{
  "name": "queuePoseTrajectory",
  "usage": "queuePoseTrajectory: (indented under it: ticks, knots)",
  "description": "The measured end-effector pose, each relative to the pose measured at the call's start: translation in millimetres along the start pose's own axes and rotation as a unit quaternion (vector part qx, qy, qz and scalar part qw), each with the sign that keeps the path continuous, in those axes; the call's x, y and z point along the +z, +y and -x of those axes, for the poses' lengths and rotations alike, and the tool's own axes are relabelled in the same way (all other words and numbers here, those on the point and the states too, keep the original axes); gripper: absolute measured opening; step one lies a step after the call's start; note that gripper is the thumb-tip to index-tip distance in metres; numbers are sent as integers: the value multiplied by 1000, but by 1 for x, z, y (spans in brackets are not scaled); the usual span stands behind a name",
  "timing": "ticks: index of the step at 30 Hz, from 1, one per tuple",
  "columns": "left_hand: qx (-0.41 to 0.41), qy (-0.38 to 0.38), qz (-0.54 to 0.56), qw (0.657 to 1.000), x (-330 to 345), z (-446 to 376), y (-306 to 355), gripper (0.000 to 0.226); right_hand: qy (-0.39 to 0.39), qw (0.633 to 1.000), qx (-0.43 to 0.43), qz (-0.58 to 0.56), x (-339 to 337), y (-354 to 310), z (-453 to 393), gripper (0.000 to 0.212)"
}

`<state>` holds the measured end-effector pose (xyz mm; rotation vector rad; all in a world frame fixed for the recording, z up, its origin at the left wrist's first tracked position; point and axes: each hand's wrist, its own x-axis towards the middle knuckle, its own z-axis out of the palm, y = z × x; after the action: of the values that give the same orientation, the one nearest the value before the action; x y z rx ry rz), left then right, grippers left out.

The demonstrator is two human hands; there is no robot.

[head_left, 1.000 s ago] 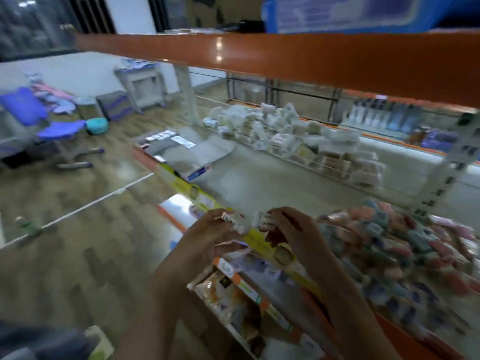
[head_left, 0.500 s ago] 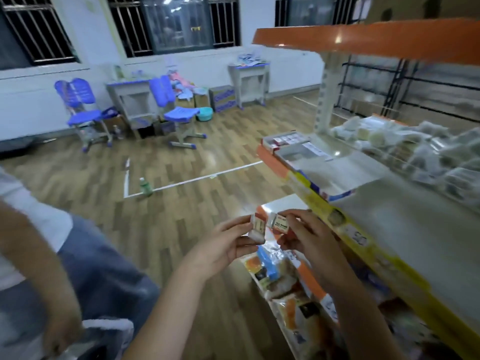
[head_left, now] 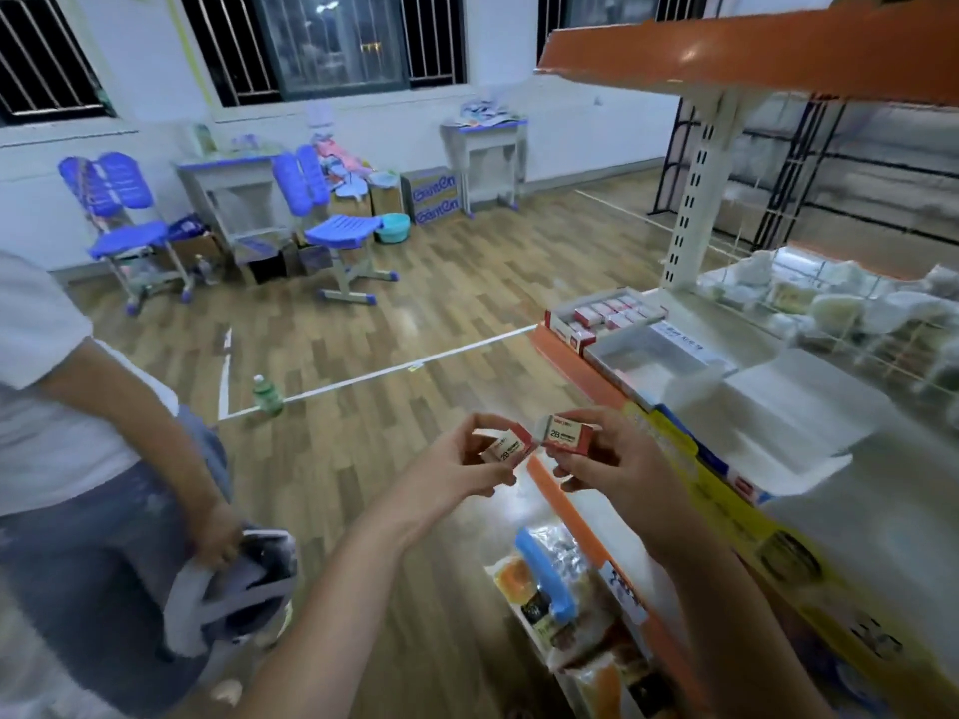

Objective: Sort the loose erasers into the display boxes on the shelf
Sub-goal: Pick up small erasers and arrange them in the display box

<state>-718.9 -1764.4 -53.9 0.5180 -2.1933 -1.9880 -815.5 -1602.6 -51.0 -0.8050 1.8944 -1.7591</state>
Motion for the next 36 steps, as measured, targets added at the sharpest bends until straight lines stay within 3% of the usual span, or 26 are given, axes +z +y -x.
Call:
queuePoseTrajectory:
  ticks: [9,16,21,25,31,36]
  knots:
    - [46,-87,-44,994,-30,-145,26,31,51,996,-11,71,-22,-2,-123,29]
    - [84,-154,-123,977,-47,-249,27,31,158,974,10,164,-36,12,-187,29]
    - [123,-231,-174,949,-56,-319,31,29,253,938,52,230,-44,26,-230,31]
    - [136,-296,-175,929,-57,-368,36,28,320,888,110,310,-45,32,-250,29]
    - [171,-376,-192,890,-52,-404,34,25,345,829,226,378,-37,48,-259,31]
    - [187,-418,-192,868,-46,-408,33,25,329,768,249,490,-33,55,-262,33]
